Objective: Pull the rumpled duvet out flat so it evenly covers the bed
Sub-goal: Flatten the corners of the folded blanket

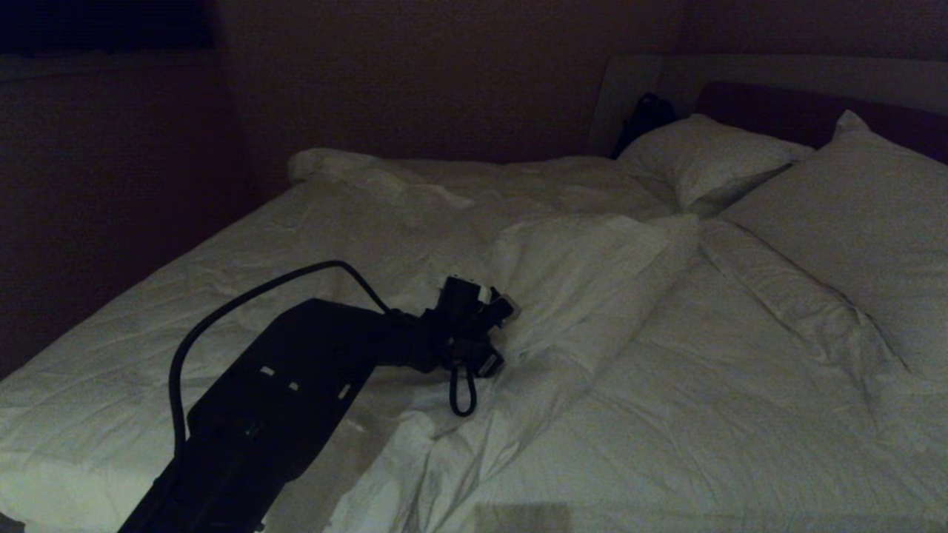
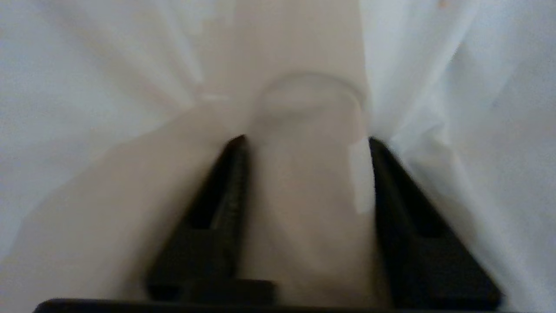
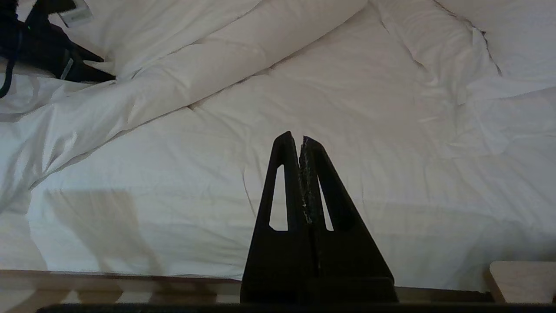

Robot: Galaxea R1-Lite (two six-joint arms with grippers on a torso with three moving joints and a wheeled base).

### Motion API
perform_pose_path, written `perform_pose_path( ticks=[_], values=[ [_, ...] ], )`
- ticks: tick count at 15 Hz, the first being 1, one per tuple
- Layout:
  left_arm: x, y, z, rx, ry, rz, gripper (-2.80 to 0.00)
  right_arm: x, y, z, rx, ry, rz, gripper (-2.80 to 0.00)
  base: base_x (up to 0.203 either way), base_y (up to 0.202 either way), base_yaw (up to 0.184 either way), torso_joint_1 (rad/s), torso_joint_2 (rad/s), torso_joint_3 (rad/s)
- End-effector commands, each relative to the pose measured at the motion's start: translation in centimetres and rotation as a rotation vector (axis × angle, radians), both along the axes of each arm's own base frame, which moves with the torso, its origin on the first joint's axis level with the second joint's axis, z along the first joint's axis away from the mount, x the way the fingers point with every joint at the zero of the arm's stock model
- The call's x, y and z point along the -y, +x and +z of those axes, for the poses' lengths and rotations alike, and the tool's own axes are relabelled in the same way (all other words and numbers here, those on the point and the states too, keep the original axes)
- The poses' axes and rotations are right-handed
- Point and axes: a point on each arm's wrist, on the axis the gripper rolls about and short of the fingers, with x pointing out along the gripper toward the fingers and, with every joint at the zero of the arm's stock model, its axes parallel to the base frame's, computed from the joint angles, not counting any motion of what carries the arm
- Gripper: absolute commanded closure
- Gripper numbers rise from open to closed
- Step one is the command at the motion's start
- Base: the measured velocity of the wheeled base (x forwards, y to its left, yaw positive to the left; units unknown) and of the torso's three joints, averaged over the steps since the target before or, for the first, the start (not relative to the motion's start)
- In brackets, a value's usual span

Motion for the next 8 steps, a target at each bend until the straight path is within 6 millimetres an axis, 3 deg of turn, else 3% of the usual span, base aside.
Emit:
perform_pose_path(
  ticks=[1,6,8],
  values=[
    [0.0,0.0,0.7,0.014,-0.008,-0.001,0.0,0.0,0.0,0.0,-0.001,0.0,0.001,0.0,0.0,0.0,0.0,0.0,0.0,0.0],
    [-0.7,-1.2,6.4,0.083,-0.046,-0.002,0.0,0.0,0.0,0.0,-0.001,0.0,0.0,0.0,0.0,0.0,0.0,0.0,0.0,0.0],
    [-1.1,-1.8,7.6,0.09,-0.048,-0.002,0.0,0.0,0.0,0.0,-0.001,0.0,0.001,0.0,0.0,0.0,0.0,0.0,0.0,0.0]
  ],
)
